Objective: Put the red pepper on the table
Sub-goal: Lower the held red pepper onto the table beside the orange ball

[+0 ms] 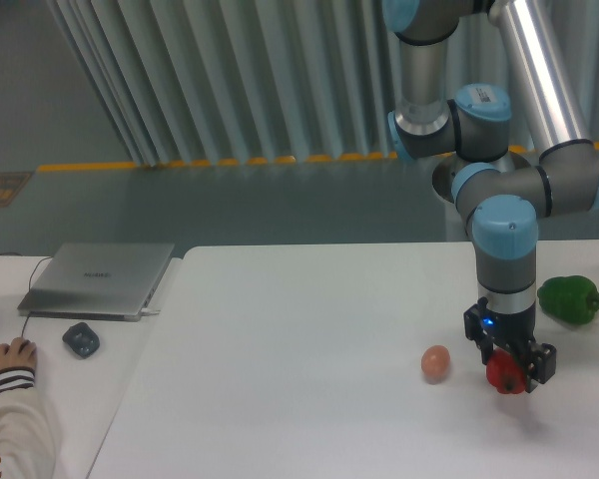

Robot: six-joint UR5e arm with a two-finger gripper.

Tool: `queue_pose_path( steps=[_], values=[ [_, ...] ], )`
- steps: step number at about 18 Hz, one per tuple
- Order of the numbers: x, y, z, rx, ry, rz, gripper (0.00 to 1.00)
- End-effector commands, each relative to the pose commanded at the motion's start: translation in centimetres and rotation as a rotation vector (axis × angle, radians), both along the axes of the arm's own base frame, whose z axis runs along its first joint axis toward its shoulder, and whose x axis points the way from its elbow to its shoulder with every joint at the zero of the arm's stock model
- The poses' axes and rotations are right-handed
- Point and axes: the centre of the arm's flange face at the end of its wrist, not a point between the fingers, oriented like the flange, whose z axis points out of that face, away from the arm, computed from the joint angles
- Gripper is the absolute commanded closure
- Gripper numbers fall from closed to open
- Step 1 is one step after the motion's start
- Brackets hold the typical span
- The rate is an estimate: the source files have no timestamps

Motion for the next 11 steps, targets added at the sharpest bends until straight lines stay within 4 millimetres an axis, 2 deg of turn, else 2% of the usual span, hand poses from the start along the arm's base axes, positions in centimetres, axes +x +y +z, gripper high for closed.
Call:
queue_pose_path(
  steps=[8,11],
  values=[
    [0.0,0.1,-0.9,-0.01,-0.007,-0.001,0.3],
    [0.0,0.1,-1.2,-0.014,-0.009,-0.001,0.22]
  ],
)
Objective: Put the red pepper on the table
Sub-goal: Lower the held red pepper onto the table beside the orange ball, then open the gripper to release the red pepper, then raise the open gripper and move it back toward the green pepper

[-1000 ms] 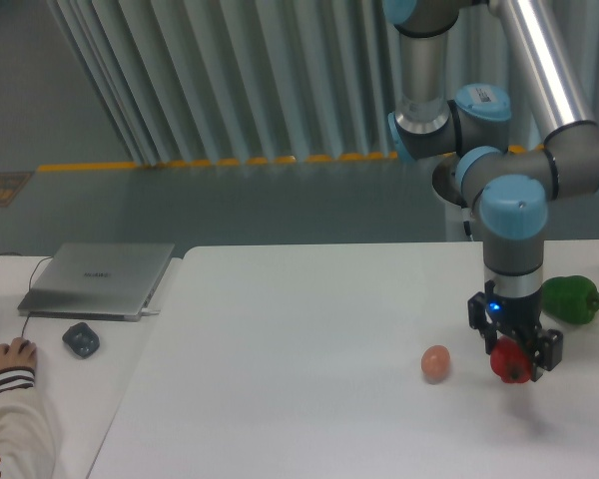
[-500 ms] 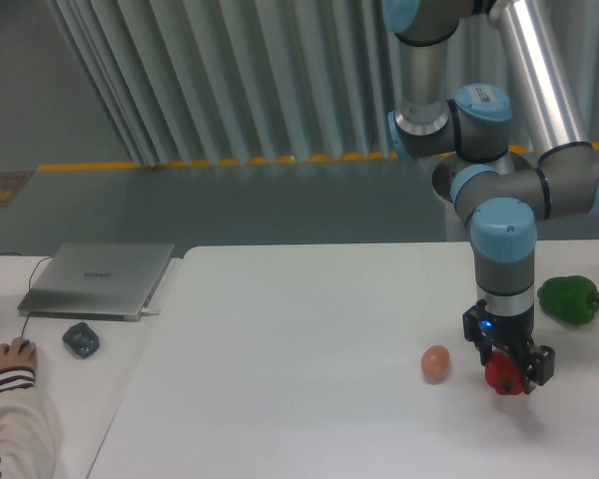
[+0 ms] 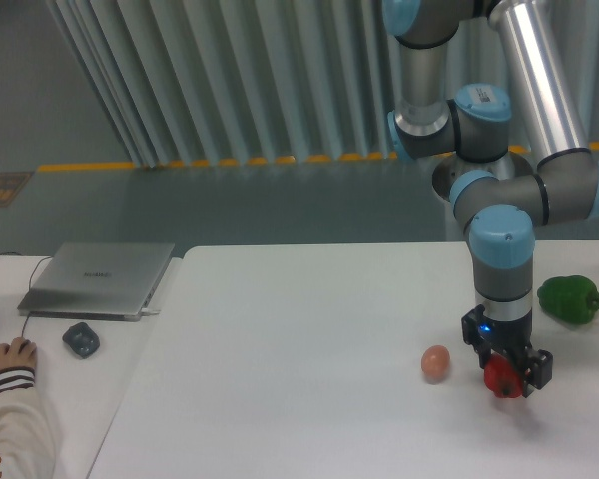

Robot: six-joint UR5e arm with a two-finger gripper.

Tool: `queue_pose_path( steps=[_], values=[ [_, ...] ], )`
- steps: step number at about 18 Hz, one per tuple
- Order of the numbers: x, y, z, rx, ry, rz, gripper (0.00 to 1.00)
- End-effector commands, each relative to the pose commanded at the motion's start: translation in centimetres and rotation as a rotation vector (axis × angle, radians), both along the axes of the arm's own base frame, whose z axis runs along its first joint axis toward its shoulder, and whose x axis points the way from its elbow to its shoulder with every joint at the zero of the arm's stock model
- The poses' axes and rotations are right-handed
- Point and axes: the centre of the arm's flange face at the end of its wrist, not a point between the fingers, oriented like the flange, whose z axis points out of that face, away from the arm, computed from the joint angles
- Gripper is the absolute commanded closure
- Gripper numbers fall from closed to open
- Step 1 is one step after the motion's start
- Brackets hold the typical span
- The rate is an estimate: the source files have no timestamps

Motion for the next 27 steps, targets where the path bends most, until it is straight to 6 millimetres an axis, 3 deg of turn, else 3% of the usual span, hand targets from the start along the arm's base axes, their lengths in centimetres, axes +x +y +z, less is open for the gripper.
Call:
queue_pose_path(
  steps=[4,10,11,15,16,18,22,26,27],
  values=[
    [0.1,0.0,-0.5,-0.007,-0.006,-0.003,0.18],
    [0.1,-0.1,-0.1,-0.002,-0.002,-0.002,0.0],
    [0.0,0.0,0.5,0.007,0.005,-0.006,0.0],
    [-0.3,0.0,6.6,0.079,0.082,-0.032,0.0],
    [-1.2,0.0,9.0,0.109,0.112,-0.021,0.0],
    [-2.7,-0.5,11.5,0.137,0.139,0.0,0.0],
    [-4.3,-1.9,12.4,0.109,0.115,0.012,0.0],
    [-6.4,-5.9,14.5,0.039,0.115,-0.278,0.0],
    [-7.0,-7.0,14.1,0.009,0.091,-0.348,0.0]
  ],
)
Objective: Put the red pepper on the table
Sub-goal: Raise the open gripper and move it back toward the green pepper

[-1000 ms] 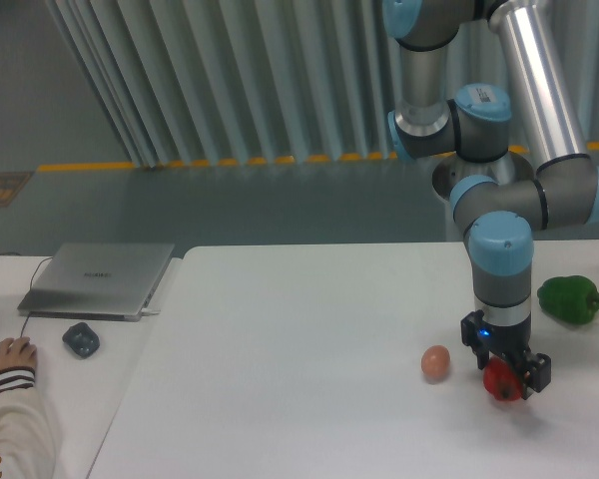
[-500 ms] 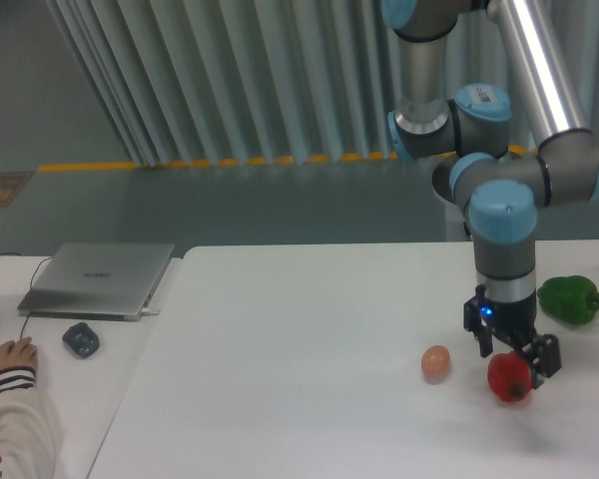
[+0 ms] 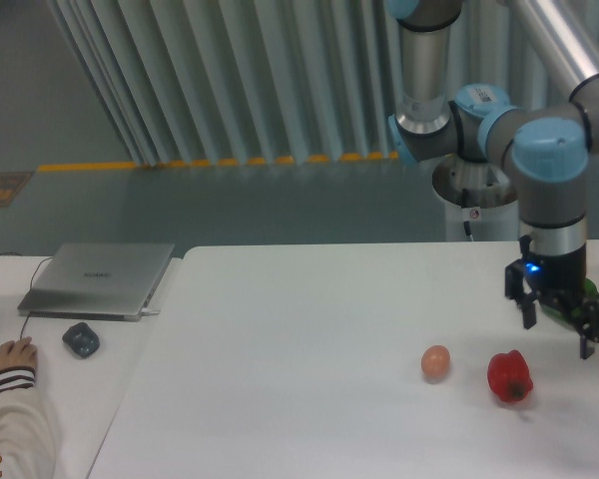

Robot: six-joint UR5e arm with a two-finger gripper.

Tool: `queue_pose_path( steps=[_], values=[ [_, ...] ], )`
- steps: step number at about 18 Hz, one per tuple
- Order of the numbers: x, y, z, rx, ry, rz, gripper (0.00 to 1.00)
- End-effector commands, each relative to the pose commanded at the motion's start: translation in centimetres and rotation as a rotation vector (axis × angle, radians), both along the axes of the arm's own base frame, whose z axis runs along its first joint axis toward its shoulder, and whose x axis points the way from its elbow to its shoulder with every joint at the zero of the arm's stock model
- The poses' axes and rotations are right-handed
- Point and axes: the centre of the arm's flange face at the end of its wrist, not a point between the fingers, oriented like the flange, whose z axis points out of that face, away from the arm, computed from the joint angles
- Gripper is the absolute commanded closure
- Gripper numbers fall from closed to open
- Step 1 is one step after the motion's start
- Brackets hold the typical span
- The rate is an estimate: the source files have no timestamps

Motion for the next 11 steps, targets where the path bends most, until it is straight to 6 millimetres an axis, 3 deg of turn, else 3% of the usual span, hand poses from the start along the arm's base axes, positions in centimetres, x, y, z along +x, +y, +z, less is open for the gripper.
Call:
queue_pose_path(
  steps=[4,8,11],
  values=[
    [-0.9,-2.3,0.5,-0.054,-0.026,-0.147,0.0],
    [-0.8,-2.4,0.2,-0.064,-0.031,-0.198,0.0],
    [-1.3,-2.1,-1.4,-0.081,-0.053,-0.227,0.0]
  ],
)
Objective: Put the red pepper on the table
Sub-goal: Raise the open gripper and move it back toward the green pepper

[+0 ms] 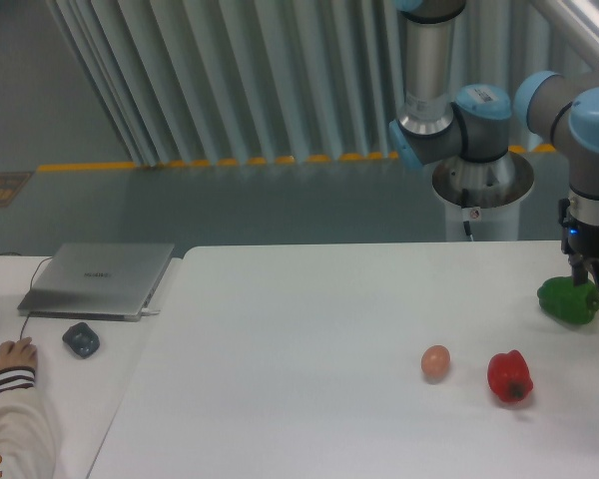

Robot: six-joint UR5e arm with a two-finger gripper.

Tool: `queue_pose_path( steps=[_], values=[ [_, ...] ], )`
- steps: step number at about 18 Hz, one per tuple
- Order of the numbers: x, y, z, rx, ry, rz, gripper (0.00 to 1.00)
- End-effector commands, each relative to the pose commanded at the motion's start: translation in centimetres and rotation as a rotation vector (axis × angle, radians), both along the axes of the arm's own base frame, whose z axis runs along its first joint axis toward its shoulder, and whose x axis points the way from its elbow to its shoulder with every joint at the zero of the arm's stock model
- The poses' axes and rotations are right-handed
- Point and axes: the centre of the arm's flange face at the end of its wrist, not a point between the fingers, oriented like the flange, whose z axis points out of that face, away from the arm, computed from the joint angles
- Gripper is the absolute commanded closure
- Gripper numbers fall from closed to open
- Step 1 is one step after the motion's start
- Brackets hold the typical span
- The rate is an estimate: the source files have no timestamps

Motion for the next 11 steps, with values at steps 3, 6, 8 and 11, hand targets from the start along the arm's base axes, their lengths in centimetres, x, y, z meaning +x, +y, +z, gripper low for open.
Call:
queue_pose_path(
  steps=[3,6,8,11],
  values=[
    [0.0,0.1,-1.6,-0.012,-0.02,-0.019,0.0],
    [-0.4,-0.5,-2.0,-0.015,-0.026,-0.026,0.0],
    [-0.6,-0.7,-2.1,-0.018,-0.026,-0.055,0.0],
    [-1.0,-1.1,-2.0,-0.016,-0.026,-0.054,0.0]
  ],
)
